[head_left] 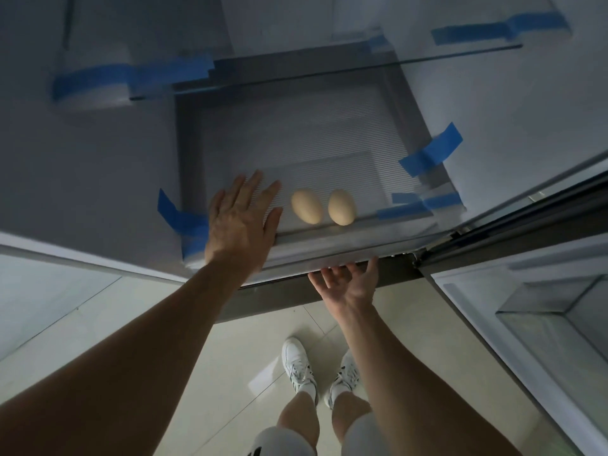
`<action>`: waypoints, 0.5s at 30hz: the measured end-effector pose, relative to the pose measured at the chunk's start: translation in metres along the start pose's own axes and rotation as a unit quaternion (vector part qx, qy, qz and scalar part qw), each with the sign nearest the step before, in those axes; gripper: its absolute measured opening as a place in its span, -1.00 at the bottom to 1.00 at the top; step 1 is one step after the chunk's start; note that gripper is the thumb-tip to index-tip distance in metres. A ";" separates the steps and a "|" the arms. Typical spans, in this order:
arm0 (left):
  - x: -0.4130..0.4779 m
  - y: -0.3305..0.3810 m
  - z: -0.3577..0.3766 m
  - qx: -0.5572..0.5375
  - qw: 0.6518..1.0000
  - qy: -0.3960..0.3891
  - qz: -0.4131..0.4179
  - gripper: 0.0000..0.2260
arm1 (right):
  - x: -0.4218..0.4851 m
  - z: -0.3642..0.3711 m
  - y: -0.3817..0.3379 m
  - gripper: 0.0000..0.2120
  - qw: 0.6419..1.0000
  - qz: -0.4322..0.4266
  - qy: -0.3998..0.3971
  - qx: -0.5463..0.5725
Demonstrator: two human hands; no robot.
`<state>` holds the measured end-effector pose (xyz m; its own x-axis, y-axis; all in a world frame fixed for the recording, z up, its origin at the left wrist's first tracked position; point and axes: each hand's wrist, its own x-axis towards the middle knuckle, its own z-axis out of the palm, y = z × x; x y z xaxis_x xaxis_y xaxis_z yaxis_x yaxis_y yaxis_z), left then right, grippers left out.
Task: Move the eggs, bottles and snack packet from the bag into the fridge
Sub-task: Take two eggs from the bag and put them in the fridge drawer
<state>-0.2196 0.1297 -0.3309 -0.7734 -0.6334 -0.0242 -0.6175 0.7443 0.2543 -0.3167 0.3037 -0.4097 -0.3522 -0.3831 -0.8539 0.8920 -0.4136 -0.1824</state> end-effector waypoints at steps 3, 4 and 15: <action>0.000 0.000 -0.003 -0.001 1.000 -0.005 -0.002 -0.57 | -0.013 -0.016 0.005 -0.42 1.000 -0.008 -0.002 0.021; 0.000 0.001 -0.004 -0.002 1.000 -0.009 -0.003 -0.56 | -0.018 -0.022 0.007 -0.42 1.000 -0.009 0.010 0.024; 0.001 0.006 -0.004 0.028 0.999 -0.033 -0.013 -0.56 | -0.059 -0.102 0.011 -0.44 0.994 0.000 0.102 0.029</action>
<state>-0.2236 0.1327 -0.3260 -0.7634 -0.6389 -0.0948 -0.6434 0.7394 0.1982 -0.2568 0.4059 -0.4116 -0.2821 -0.2104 -0.9361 0.8725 -0.4620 -0.1591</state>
